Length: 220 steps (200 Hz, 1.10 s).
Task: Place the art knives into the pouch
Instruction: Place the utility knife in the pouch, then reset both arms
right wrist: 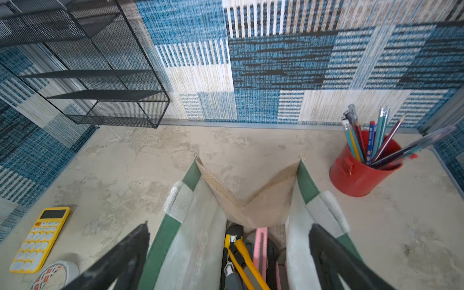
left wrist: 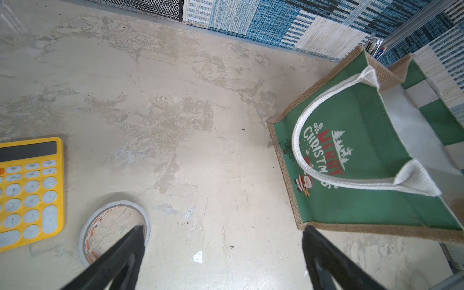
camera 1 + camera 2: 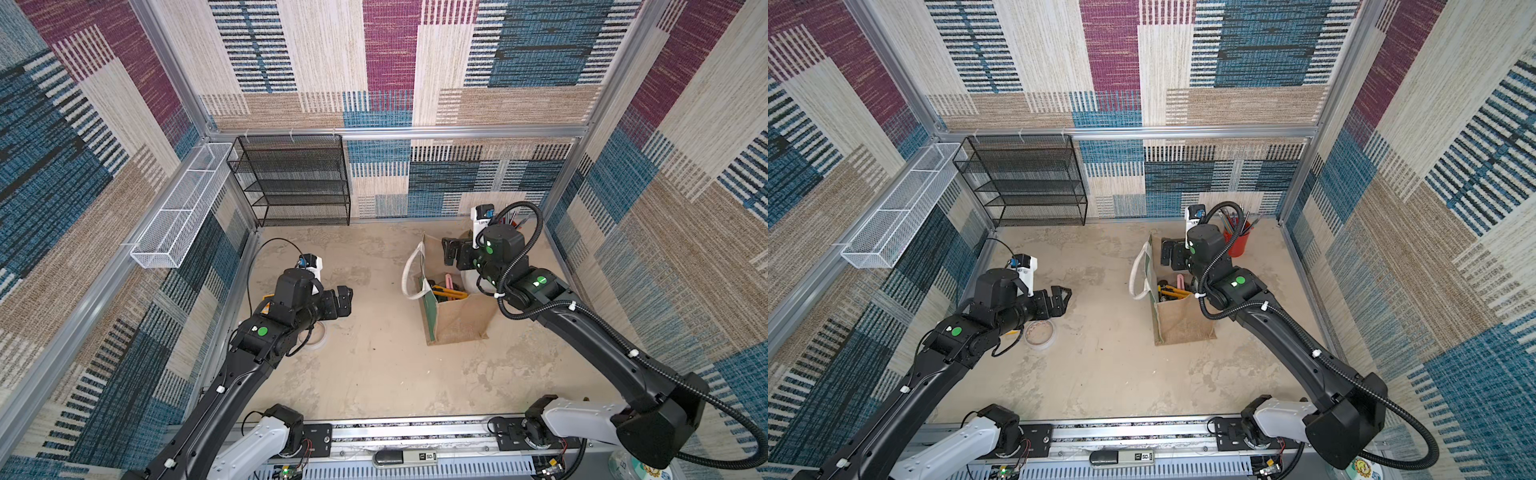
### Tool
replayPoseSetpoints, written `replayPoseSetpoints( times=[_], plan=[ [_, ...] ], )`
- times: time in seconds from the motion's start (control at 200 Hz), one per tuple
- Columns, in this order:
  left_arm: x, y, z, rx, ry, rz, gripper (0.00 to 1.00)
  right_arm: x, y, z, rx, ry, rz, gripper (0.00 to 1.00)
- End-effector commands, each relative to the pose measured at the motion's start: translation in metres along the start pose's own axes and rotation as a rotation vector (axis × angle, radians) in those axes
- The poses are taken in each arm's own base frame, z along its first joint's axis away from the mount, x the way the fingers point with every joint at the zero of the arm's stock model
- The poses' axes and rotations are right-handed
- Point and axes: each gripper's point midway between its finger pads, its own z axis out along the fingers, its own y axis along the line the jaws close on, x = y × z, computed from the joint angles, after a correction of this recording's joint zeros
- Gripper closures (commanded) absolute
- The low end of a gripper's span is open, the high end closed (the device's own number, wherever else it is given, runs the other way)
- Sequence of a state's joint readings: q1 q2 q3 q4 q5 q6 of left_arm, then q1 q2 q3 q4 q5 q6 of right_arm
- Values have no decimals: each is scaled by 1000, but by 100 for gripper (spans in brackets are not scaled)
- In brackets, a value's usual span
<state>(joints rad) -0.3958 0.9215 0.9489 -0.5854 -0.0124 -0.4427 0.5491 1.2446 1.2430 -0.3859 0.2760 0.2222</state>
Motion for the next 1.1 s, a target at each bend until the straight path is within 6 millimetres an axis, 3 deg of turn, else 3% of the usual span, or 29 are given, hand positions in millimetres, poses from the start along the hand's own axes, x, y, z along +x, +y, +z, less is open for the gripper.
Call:
replayPoseSetpoints(
  times=[0.0,0.195,0.476,0.601,0.721,0.951,1.097],
  plan=[
    [-20,-3,6,19,-116,-63,1,-19,-6,-12,18,-75,-17,0],
    [-24,19,23,-88,-185,-40,1,-24,-47,-33,129,-178,45,0],
    [-23,54,45,-277,-220,70,1,2,-113,-33,279,-228,170,0],
    [-23,67,48,-319,-247,112,1,27,-146,-33,383,-245,206,0],
    [-18,92,50,-398,-256,128,1,54,-179,-34,507,-234,248,0],
    [12,121,73,-423,-251,180,1,94,-209,-46,634,-294,287,0],
    [6,121,70,-409,-287,205,1,128,-217,-42,654,-297,304,0]
  ],
)
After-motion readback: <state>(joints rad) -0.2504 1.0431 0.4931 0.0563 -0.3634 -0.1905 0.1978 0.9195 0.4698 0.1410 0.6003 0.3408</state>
